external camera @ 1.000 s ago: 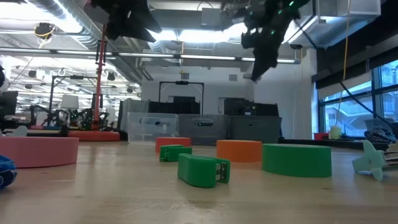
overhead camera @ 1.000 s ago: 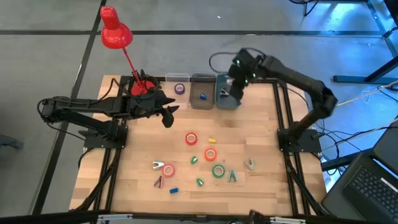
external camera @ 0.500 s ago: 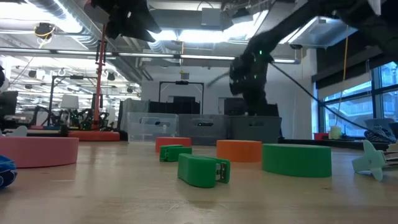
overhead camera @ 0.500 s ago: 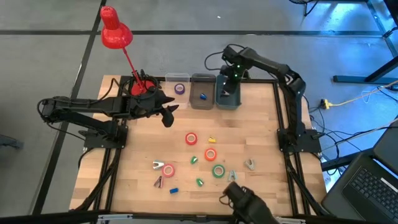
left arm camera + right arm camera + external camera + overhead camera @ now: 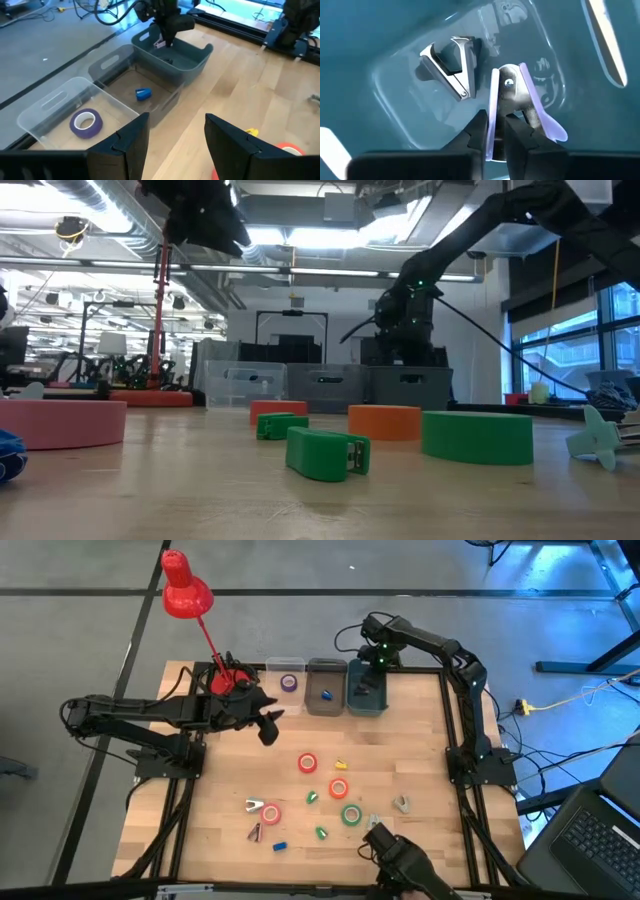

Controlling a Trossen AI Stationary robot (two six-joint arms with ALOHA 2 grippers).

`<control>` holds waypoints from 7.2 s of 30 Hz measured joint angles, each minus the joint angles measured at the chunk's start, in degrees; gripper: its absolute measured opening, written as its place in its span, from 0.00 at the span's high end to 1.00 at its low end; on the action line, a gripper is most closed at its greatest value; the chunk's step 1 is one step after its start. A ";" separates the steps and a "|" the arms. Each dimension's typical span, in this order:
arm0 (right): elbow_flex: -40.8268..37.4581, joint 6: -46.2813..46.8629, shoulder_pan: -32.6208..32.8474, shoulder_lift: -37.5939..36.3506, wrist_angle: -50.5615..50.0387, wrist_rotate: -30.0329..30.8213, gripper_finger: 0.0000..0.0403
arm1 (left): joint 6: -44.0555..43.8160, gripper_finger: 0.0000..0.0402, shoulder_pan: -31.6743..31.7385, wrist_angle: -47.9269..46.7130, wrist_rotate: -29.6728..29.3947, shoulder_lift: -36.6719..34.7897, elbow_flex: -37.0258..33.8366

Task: Pick and place Stapler, Stapler remover, tape
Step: Put the purple staple remover into the blue bin, then put the yellow stapler into the black bin, then put the red tape into the transparent bin

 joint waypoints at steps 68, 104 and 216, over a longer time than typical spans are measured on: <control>-44.04 31.08 48.72 -24.19 45.46 6.46 0.49 | 1.42 0.55 0.00 0.11 0.00 0.02 0.00; -41.25 37.75 48.03 -18.75 46.52 5.64 0.89 | 1.42 0.55 0.00 0.11 -0.22 0.02 0.00; -42.88 62.84 39.74 -60.30 7.19 19.08 0.57 | -9.77 0.55 1.25 4.83 22.41 25.49 0.02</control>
